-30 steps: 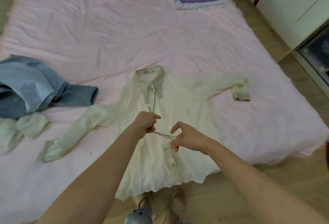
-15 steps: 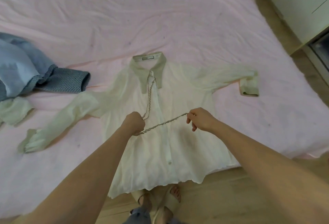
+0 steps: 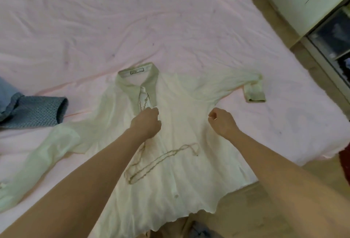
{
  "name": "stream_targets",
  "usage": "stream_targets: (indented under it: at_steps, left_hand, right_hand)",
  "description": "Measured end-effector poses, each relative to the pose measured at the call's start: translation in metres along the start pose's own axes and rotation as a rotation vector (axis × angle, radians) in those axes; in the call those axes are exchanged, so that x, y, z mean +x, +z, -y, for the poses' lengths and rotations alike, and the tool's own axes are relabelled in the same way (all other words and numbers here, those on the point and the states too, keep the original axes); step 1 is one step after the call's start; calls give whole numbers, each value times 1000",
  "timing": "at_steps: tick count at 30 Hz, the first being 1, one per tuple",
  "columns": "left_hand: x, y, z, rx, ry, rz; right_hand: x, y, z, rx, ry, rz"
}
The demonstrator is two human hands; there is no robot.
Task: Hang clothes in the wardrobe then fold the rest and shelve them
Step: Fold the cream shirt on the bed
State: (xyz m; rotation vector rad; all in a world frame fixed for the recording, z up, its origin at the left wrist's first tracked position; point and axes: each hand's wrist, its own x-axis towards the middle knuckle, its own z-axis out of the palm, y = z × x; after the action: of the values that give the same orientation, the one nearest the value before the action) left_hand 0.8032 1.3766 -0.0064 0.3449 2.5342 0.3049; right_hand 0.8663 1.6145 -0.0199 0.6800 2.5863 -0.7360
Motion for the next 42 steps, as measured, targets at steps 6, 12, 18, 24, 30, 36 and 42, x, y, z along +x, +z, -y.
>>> stream_targets:
  at_steps: [6, 12, 18, 24, 30, 36, 42]
  left_hand:
    - [64, 13, -91, -92, 148, -65]
    - [132, 53, -196, -169, 211, -37]
    - [188, 76, -274, -68, 298, -44]
    - [213, 89, -350, 41, 471, -32]
    - [228, 111, -428, 96, 619, -28]
    - [228, 151, -433, 311, 614, 191]
    - [226, 167, -413, 308, 781, 99]
  right_hand:
    - [73, -55, -71, 218, 256, -267]
    - [159, -80, -155, 705, 694, -249]
    - [200, -76, -208, 659, 571, -198]
    - [204, -148, -275, 827, 418, -465]
    - [209, -191, -336, 701, 595, -604]
    - [204, -156, -358, 558, 589, -309]
    - [198, -149, -349, 340, 409, -589]
